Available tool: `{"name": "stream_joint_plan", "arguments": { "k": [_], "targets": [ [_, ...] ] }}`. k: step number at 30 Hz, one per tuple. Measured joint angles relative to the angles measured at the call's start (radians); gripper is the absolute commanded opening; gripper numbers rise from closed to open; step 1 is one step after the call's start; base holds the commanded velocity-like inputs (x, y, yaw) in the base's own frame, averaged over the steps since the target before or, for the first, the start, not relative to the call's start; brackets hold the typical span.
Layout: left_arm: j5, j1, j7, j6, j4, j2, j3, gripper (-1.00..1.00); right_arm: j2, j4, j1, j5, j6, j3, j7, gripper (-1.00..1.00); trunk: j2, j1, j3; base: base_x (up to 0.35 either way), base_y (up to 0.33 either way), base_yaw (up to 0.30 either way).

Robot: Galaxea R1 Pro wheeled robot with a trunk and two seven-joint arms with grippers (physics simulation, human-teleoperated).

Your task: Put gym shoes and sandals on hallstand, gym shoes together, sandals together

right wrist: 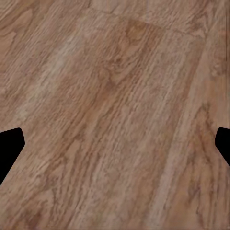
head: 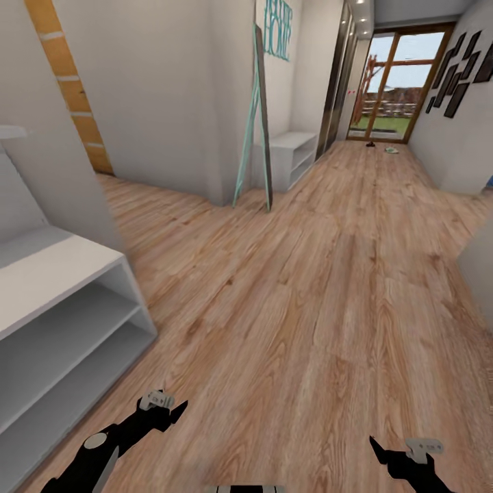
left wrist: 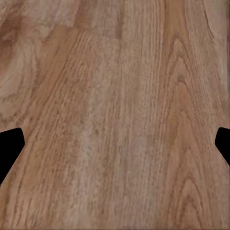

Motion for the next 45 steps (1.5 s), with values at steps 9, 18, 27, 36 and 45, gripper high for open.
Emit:
{"name": "stream_joint_plan", "arguments": {
  "k": [9,18,27,36,45],
  "targets": [
    [0.0,0.0,0.0,0.0,0.0,0.0,0.0,1.0,0.0,0.001,0.0,0.0,0.0,0.0,0.0,1.0,0.0,0.0,0.0,0.338,-0.07,-0.281],
    [0.0,0.0,0.0,0.0,-0.001,0.0,0.002,1.0,0.0,0.001,0.0,0.0,0.0,0.0,0.0,1.0,0.0,0.0,0.0,0.338,-0.015,-0.281],
    [-0.001,0.0,0.001,0.001,-0.007,0.004,0.002,1.0,0.0,0.001,0.0,0.0,0.0,0.0,0.0,1.0,0.0,0.0,0.0,0.339,-0.001,-0.281],
    [-0.001,0.0,0.001,0.002,-0.006,0.005,0.002,1.0,0.0,0.002,0.0,0.0,-0.001,0.0,0.001,1.0,0.0,0.0,0.0,0.339,0.0,-0.219],
    [-0.002,0.0,0.002,0.001,-0.002,0.003,0.002,1.0,-0.001,-0.002,0.0,0.001,-0.002,0.0,0.003,1.0,0.0,0.0,0.0,0.339,0.0,-0.022]
  ]
}}
